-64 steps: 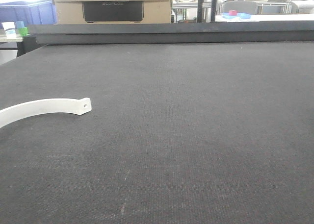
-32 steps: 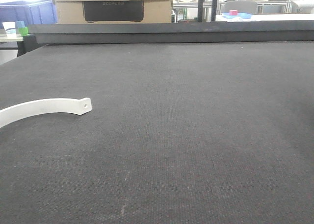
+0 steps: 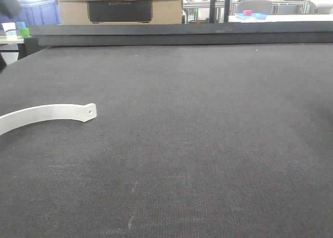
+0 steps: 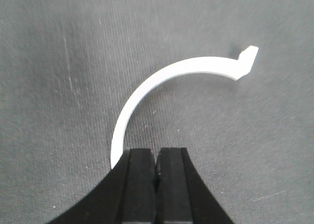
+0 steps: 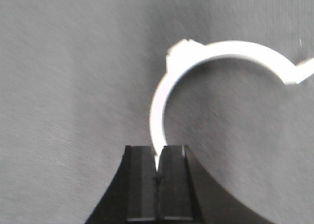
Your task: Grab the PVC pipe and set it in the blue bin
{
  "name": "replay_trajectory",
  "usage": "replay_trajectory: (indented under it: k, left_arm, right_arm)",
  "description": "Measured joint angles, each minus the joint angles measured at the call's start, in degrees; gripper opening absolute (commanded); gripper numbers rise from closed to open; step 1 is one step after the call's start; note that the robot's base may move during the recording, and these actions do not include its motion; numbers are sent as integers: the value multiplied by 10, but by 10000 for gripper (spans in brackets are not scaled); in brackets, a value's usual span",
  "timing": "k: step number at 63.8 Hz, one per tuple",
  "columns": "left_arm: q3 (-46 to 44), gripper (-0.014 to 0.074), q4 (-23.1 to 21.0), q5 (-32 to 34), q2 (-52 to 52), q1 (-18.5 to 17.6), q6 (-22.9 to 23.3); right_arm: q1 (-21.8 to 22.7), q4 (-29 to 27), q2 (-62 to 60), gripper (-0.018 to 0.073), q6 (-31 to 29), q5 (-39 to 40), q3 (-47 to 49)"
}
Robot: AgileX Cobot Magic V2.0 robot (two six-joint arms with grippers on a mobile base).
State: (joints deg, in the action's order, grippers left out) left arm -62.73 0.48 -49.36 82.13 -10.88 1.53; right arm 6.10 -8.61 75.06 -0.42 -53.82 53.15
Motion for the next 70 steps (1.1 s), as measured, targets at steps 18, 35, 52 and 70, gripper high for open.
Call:
replay_trajectory:
  k: [18, 35, 52, 70]
  left_arm:
    - [0, -111, 0, 10, 12, 0, 0]
    - [0, -111, -13, 14, 12, 0, 0]
    - [0, -111, -37, 8, 12, 0, 0]
    - [0, -111, -39, 7, 12, 0, 0]
  right_arm:
    - [-42, 53, 66, -151, 61, -41, 49]
    - [-62, 61, 122, -79, 82, -45, 90]
    - [-62, 71, 147, 313, 93, -43, 91]
    - [-62, 71, 199, 225, 104, -34, 91]
